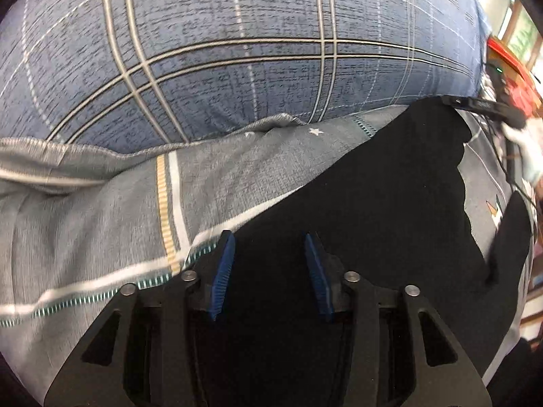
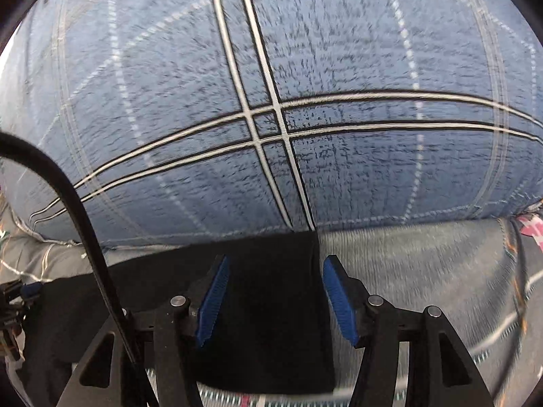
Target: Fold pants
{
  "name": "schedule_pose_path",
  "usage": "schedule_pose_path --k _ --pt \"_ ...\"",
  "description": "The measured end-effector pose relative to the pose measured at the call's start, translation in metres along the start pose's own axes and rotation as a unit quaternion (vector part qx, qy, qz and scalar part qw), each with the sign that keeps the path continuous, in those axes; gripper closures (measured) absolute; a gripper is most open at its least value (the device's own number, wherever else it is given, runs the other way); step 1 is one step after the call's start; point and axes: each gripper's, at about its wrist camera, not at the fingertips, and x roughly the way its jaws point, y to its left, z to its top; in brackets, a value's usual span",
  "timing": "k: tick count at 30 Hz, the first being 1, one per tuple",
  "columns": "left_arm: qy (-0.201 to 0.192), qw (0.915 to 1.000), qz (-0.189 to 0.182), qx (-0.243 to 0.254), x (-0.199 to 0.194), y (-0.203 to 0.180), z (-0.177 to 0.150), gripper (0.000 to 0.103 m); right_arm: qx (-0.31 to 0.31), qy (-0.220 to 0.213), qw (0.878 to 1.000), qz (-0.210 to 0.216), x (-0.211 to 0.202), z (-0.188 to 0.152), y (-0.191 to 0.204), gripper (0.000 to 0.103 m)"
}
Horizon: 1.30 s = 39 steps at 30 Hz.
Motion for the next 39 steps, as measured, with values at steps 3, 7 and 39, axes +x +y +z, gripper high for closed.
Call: schedule_pose_path --k 3,7,39 --pt "0.0 0.9998 0.005 0.021 0.005 -0.004 0.002 0.049 -0.001 0.011 1.0 0.001 0.013 0.007 -0.001 0.047" --pt "-0.006 0.9989 0.035 0.029 0.012 -0.007 0.004 0.031 -0.016 0.026 1.0 -0.003 0.025 0.007 0.004 0.059" --pt "-0.114 0.9926 -0.032 0.024 -0.124 -0.125 -0.202 0.095 -0.094 -0.086 0.992 0.005 -0.204 -0.255 -0.033 0.096"
